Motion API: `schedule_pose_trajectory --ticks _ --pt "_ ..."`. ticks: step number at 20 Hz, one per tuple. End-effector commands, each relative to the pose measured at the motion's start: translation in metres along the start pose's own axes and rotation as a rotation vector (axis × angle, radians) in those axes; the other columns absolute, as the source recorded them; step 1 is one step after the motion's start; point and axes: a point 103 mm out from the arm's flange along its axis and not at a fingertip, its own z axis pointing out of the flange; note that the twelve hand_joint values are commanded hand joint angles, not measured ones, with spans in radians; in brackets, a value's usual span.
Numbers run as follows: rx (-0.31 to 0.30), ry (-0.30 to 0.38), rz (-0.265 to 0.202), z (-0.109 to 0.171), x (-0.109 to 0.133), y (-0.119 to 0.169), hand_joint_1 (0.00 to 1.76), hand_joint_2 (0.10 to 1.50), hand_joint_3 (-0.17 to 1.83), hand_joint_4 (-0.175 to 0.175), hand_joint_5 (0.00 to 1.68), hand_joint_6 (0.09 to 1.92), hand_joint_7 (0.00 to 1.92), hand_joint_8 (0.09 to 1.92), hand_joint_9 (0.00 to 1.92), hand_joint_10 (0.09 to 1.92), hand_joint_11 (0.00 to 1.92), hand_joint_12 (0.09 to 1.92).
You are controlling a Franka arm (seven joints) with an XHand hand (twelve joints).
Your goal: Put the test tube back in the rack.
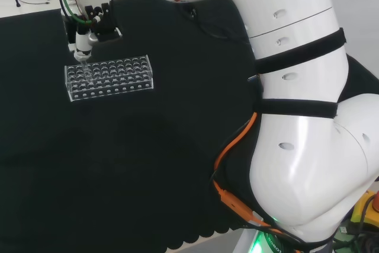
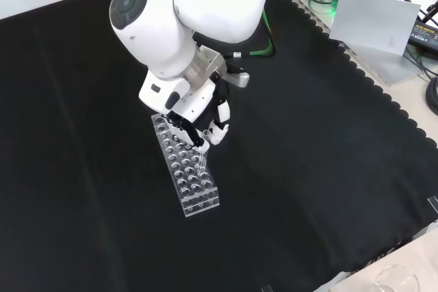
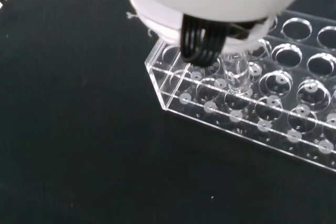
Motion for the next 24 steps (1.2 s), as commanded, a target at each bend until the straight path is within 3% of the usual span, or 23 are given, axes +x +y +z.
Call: schedule_pose_trajectory --ticks 1,24 --pt "0.008 0.002 -0.007 0.006 0.002 0.002 1.44 0.61 0.67 -0.175 1.43 0.09 1.42 0.67 1.28 0.73 1.43 1.10" --pt "0.032 -0.005 0.022 0.018 -0.009 0.020 1.44 0.61 0.67 -0.175 1.43 0.09 1.42 0.67 1.27 0.74 1.43 1.10"
